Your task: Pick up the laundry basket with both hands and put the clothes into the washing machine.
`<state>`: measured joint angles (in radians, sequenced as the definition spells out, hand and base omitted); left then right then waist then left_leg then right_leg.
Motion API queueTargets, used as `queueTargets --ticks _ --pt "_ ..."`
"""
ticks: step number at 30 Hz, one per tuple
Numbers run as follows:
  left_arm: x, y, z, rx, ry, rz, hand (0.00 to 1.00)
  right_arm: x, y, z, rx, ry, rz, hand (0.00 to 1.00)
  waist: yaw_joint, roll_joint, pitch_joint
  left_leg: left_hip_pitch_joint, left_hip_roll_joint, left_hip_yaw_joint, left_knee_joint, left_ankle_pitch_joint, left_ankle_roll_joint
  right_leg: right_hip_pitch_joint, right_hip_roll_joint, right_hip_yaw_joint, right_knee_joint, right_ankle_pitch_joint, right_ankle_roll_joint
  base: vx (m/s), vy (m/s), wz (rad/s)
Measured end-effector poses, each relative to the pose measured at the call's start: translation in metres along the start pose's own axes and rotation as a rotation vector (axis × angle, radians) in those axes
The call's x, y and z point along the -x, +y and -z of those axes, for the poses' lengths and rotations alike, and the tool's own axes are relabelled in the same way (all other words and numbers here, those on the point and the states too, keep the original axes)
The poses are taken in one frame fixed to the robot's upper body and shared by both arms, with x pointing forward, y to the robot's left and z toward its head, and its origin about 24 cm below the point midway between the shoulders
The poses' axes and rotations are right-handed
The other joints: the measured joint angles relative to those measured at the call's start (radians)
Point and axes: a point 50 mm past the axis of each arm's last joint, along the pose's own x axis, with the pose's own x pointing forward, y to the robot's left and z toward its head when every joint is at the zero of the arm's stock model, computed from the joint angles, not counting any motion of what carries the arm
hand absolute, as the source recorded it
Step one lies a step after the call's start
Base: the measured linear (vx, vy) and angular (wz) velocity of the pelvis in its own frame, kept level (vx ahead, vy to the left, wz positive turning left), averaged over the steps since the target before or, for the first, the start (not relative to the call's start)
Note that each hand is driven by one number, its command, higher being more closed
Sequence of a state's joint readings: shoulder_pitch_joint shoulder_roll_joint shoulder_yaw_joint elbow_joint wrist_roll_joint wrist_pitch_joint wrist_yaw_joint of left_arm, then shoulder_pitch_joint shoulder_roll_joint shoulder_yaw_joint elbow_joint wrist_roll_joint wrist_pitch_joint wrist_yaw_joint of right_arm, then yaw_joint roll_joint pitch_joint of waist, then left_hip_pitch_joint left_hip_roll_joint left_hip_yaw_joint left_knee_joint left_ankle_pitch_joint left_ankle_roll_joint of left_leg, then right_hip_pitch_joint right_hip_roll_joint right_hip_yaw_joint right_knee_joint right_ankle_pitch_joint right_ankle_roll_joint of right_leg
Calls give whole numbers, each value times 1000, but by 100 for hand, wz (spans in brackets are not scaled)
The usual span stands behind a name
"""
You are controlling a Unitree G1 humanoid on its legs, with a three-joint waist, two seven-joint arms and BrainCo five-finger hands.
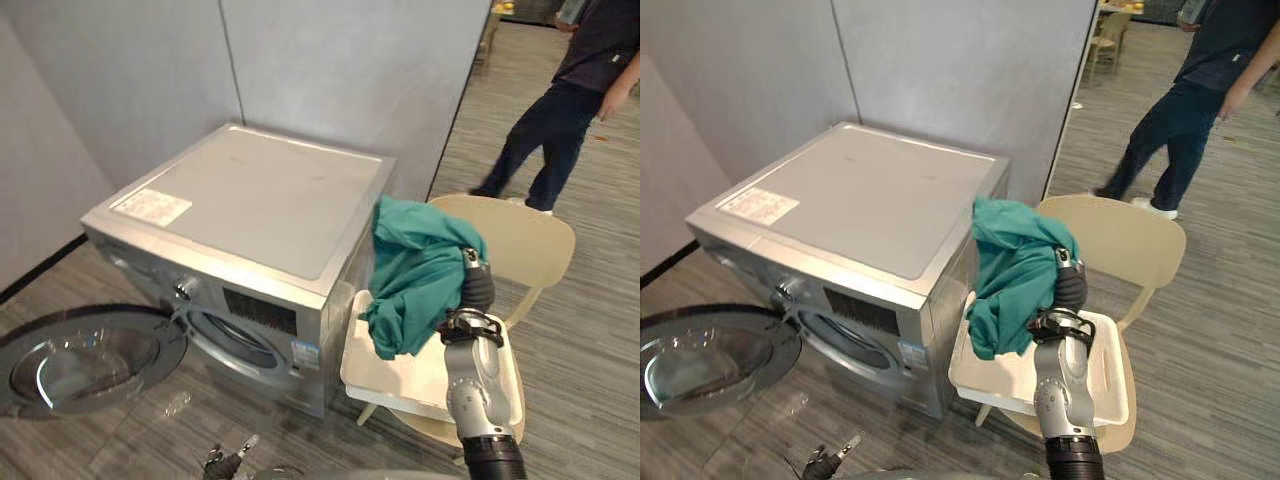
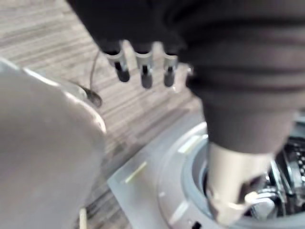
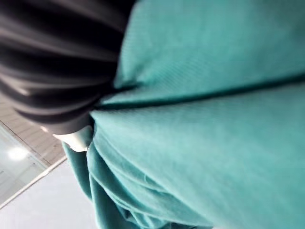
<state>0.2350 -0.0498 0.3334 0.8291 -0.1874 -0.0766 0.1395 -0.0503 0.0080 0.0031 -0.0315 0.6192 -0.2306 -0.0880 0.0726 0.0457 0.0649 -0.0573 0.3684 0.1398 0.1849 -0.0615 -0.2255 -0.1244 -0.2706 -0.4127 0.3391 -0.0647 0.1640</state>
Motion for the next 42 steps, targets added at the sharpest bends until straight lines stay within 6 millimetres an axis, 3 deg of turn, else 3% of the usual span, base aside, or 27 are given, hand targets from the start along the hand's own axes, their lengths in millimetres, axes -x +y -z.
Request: queueTargets --ticks 1,2,4,5,7,8,10,12,13,14,15,18,19,20,21,22,23,24,25,26,27,29,31,35,38,40,42 --pt "-1 -5 -5 5 -13 10 0 -1 2 -4 -1 -17 -11 100 -2 0 8 -28 -7 -33 -11 23 22 -26 -16 -32 38 -28 -9 -83 -113 138" --pt "-3 -17 -15 4 -44 35 0 -3 0 -13 7 -53 -11 100 -5 -9 30 -94 -39 -56 -45 118 137 -44 -55 -89 96 -76 -22 -94 -106 165" --pt "-6 -30 -30 -9 -92 79 0 -4 -13 -26 26 -108 50 100 -10 -31 58 -125 -79 15 -124 271 274 -34 -93 -142 89 -90 -47 -114 -86 186" --pt "-4 -39 -29 -5 -96 100 0 -8 -23 -38 34 -164 115 100 -4 -1 71 -151 -46 176 -23 192 254 -3 -101 -225 86 -84 -75 -76 -38 147" --pt "-2 -37 -23 -21 -80 101 0 -10 -27 -45 32 -204 164 100 -2 10 76 -154 -14 202 131 86 203 7 -106 -252 96 -70 -82 -51 -9 61" --pt "-1 -34 -20 -25 -72 96 0 -10 -28 -45 35 -208 174 100 -3 9 77 -148 -5 177 179 67 184 15 -106 -252 95 -67 -85 -50 -21 11" --pt "0 -30 -17 -22 -74 87 0 -9 -30 -47 40 -222 196 100 -5 6 80 -86 -2 25 254 14 101 42 -109 -237 95 -59 -72 -30 57 -13" --pt "0 -32 -19 -27 -78 97 0 -6 -34 -54 43 -253 211 100 -11 8 79 -18 -13 -19 179 -52 3 36 -119 -218 97 -39 -42 -55 196 -6" --pt "-2 -36 -24 -29 -93 107 0 -4 -39 -60 46 -286 239 100 -24 6 75 -16 -27 -16 130 -110 -26 28 -130 -225 82 -17 -29 -95 308 29" --pt "-4 -37 -31 -40 -111 111 0 -2 -42 -60 35 -295 265 100 -32 -11 79 -25 -48 -17 132 -120 -18 29 -148 -228 65 -4 -18 -104 378 42" --pt "-6 -35 -40 -60 -136 111 0 4 -51 -61 36 -304 331 100 -33 -48 82 -58 -78 -18 162 -126 -8 36 -164 -240 10 51 -16 -74 323 34" --pt "-8 -40 -48 -128 -159 137 0 17 -65 -66 66 -320 417 100 -34 -58 83 -133 -149 -42 286 -189 66 62 -207 -241 -54 198 -18 -69 395 30" --pt "-8 -41 -47 -176 -165 147 0 22 -70 -69 98 -329 445 100 -40 -54 81 -117 -199 -23 272 -206 107 48 -249 -205 -47 295 -103 -51 403 18" --pt "-8 -41 -46 -204 -165 146 0 21 -70 -69 110 -327 448 100 -38 -47 79 -102 -211 -11 260 -203 127 31 -258 -176 -44 338 -154 -6 411 -22" --pt "-8 -39 -43 -237 -162 143 0 21 -69 -68 119 -324 451 100 -29 -31 79 -76 -219 21 240 -195 158 -17 -261 -104 -9 398 -250 33 386 -45" --pt "-9 -37 -42 -255 -158 135 0 21 -68 -67 121 -321 454 100 -33 -25 82 -64 -220 34 232 -191 175 -55 -248 -59 88 334 -264 35 400 -46" --pt "-11 -29 -44 -280 -156 118 0 23 -68 -65 115 -317 466 100 -36 -24 83 -38 -222 45 214 -187 187 -80 -194 -17 227 180 -189 19 274 -24" --pt "-11 -26 -44 -288 -153 109 0 23 -69 -65 117 -314 468 100 -36 -26 82 -21 -228 53 197 -184 192 -84 -161 -14 276 116 -172 27 187 -25" --pt "-12 -21 -43 -290 -143 96 0 24 -68 -66 118 -317 463 100 -38 -28 80 10 -240 72 161 -177 202 -75 -88 -12 325 -1 -149 40 103 -29" --pt "-12 -21 -41 -287 -137 96 0 24 -66 -69 118 -330 450 100 -37 -41 73 30 -245 86 143 -174 204 -62 -30 -7 315 -69 -138 70 87 -44" --pt "-11 -23 -39 -283 -128 101 0 25 -63 -73 123 -343 420 100 -39 -35 74 46 -248 107 126 -173 203 -50 45 7 265 -128 -116 62 33 -41" --pt "-11 -26 -36 -279 -116 109 0 28 -63 -74 130 -341 404 100 -50 -54 58 58 -266 115 92 -154 191 -20 124 39 116 -160 -141 87 -29 -37" --pt "-9 -34 -29 -275 -88 131 0 31 -67 -74 136 -340 422 100 -65 -35 46 76 -266 110 20 -96 183 19 165 62 10 -106 -179 102 -59 -30" --pt "-8 -52 -29 -260 -83 171 0 39 -73 -73 151 -325 453 100 -79 -31 44 118 -254 110 9 -75 175 76 189 63 -48 -97 -181 108 -66 -9" --pt "-5 -62 -32 -241 -101 197 0 40 -65 -74 151 -325 415 100 -79 -26 42 16 -222 107 300 -80 175 125 188 80 -81 -97 -180 57 -67 -18" --pt "-2 -66 -30 -264 -112 228 0 44 -66 -75 161 -326 422 100 -68 -6 35 -71 -163 109 510 -71 156 148 196 93 -90 -101 -186 54 38 -25" --pt "-2 -65 -30 -266 -115 227 0 47 -68 -74 159 -322 440 100 -60 -8 35 -91 -125 116 581 -97 188 159 180 121 -87 -102 -188 51 103 -40"
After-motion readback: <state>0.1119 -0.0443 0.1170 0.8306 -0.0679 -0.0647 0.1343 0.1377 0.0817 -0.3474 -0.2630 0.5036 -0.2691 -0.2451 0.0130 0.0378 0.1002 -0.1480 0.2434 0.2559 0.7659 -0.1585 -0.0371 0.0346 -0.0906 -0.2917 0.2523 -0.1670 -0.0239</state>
